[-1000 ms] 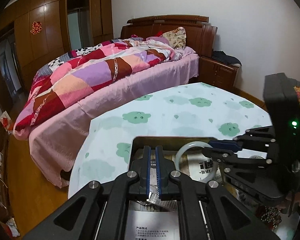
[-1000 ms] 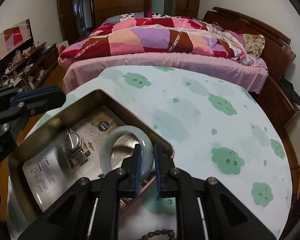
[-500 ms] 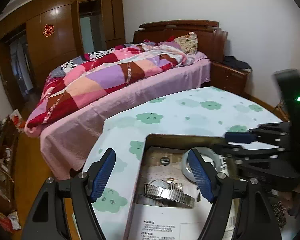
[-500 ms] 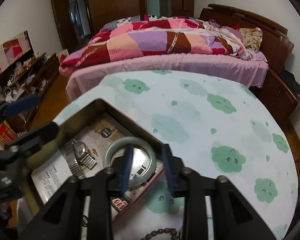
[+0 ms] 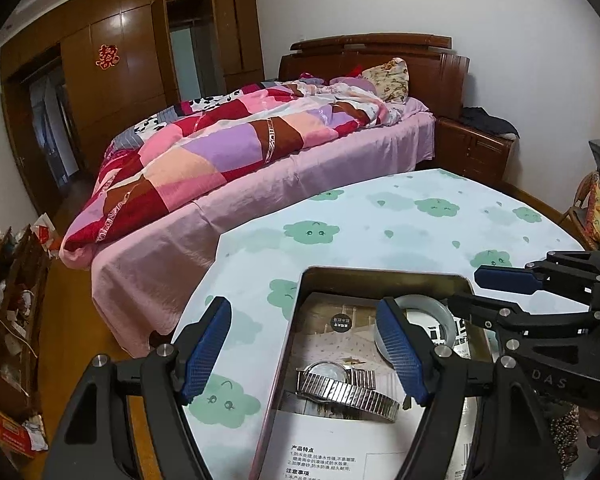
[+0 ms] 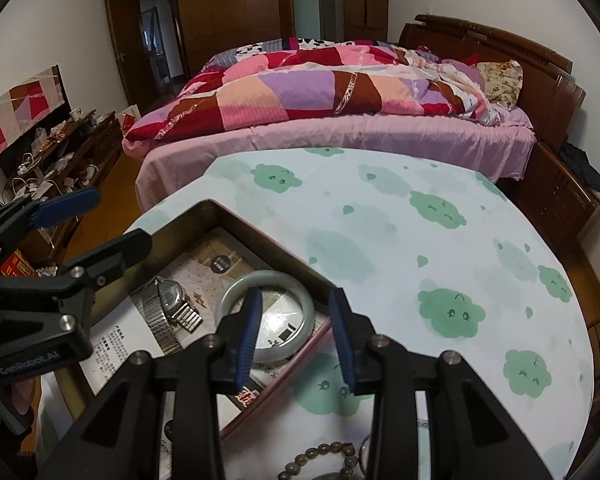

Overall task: Organize jewelry
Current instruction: 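Withdraw both open grippers from the tin back toward the jewelry pile, then grasp the dark beaded bracelet with the left gripper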

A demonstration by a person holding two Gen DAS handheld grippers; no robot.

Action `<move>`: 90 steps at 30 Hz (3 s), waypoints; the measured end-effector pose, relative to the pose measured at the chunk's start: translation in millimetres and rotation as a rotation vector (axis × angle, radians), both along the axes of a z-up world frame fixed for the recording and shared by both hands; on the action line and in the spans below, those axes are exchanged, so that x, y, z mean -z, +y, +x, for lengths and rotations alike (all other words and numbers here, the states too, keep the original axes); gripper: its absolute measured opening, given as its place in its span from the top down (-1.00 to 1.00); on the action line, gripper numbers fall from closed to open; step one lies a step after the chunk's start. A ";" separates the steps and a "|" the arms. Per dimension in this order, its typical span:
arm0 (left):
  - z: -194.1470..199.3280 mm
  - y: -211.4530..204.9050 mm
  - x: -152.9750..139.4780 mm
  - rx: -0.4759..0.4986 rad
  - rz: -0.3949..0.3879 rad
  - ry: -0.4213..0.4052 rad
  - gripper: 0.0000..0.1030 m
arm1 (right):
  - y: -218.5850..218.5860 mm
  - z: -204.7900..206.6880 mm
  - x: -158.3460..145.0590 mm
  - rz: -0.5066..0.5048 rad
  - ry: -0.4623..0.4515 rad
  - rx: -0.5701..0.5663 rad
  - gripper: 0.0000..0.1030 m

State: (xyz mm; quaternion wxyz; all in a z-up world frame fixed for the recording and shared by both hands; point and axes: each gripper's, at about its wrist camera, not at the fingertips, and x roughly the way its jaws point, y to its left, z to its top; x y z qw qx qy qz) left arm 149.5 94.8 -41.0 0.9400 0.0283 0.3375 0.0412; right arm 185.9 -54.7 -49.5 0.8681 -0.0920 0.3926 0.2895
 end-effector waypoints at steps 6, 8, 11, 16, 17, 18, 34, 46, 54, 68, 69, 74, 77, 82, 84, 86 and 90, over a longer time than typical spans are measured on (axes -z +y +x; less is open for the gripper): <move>-0.7 -2.4 0.2 -0.002 0.003 0.004 -0.46 | -0.3 -3.4 -2.0 0.012 -0.005 -0.006 0.17; -1.6 -2.5 0.9 0.000 0.002 0.006 -0.46 | -1.0 -5.1 -2.2 0.018 -0.007 -0.006 0.15; -2.3 -4.3 1.4 -0.001 0.006 0.010 -0.46 | -2.5 -6.8 -2.4 0.021 -0.008 -0.006 0.10; -4.5 -7.1 2.6 -0.001 0.014 0.018 -0.46 | -6.2 -11.6 -4.4 0.038 -0.013 0.001 -0.06; -4.8 -7.9 2.7 -0.001 0.014 0.019 -0.46 | -7.3 -12.6 -5.0 0.041 -0.013 0.003 -0.07; -5.8 -8.8 2.6 -0.001 0.014 0.020 -0.46 | -8.7 -13.9 -5.5 0.044 -0.012 0.004 -0.07; -38.6 -31.5 8.7 0.011 -0.046 0.042 -0.46 | -45.6 -36.7 4.1 0.070 0.004 0.045 -0.20; -82.6 -80.8 11.8 0.080 -0.015 0.028 -0.46 | -117.7 -70.0 18.2 0.064 0.018 0.134 -0.32; -101.1 -128.1 21.8 0.207 -0.005 0.038 -0.46 | -167.5 -91.5 36.2 0.088 0.057 0.245 -0.33; -86.7 -156.2 35.7 0.304 -0.019 0.064 -0.29 | -176.3 -96.1 45.9 0.110 0.025 0.285 -0.33; -84.7 -158.7 37.5 0.314 -0.017 0.074 -0.15 | -177.3 -96.1 46.1 0.111 0.025 0.288 -0.33; -72.8 -163.0 46.4 0.363 -0.075 0.119 0.32 | -177.8 -96.6 46.5 0.112 0.026 0.288 -0.33; -70.5 -162.6 48.7 0.367 -0.077 0.133 0.85 | -176.3 -97.4 50.2 0.107 0.029 0.282 -0.33; -78.6 -154.9 40.6 0.360 -0.102 0.108 0.86 | -175.9 -99.1 51.3 0.106 0.019 0.279 -0.33; -83.2 -150.6 32.8 0.355 -0.110 0.084 0.86 | -177.8 -98.9 50.9 0.115 0.020 0.284 -0.33; -86.9 -145.6 24.5 0.350 -0.123 0.061 0.86 | -177.8 -99.3 50.1 0.121 0.022 0.287 -0.33; -93.8 -137.6 9.0 0.335 -0.129 0.014 0.86 | -173.1 -101.2 43.0 0.140 0.020 0.272 -0.33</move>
